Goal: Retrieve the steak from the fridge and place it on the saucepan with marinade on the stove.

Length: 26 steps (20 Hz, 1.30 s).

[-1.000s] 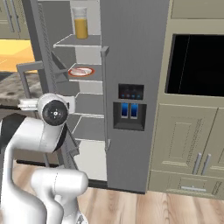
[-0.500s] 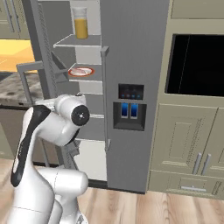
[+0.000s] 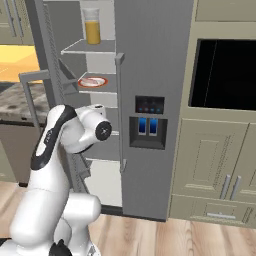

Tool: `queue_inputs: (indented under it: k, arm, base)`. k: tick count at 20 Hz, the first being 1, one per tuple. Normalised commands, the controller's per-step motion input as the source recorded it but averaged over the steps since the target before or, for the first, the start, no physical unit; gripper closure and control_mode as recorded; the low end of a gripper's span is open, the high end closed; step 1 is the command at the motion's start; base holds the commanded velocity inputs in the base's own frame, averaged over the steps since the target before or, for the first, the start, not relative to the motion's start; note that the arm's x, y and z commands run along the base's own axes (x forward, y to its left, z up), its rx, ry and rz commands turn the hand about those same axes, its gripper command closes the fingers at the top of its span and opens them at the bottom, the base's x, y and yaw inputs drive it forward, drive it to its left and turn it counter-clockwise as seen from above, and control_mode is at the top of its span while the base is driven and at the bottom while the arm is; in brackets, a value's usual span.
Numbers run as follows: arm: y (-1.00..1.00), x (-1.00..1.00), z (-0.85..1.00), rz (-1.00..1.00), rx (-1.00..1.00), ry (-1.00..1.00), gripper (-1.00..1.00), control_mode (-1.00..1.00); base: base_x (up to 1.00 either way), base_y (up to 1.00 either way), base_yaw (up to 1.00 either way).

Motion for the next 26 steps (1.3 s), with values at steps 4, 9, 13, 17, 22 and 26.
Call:
queue_inputs:
  k: [4,9,13,17,22,26]
  arm:
    - [0.21,0.55,-0.12,0.02,0.0,-0.01,-1.0,-1.0]
    - [0.37,0.43,-0.18,0.1,0.0,0.0,-1.0,-1.0]
    - [0.43,0.09,-0.18,0.16,0.01,0.0,-1.0,-1.0]
    - [0.56,0.0,-0.26,0.23,0.04,0.0,-1.0,-1.0]
    - [0.83,0.0,-0.32,0.26,0.08,0.0,-1.0,-1.0]
    - [1.0,-0.19,-0.49,0.3,0.06,0.0,-1.0,-1.0]
  base:
    - [0.0,0.0,0.0]
    - [0.0,0.0,0.0]
    - [0.0,0.0,0.0]
    - [0.0,0.0,0.0]
    - [0.0,0.0,0.0]
    - [0.0,0.0,0.0]
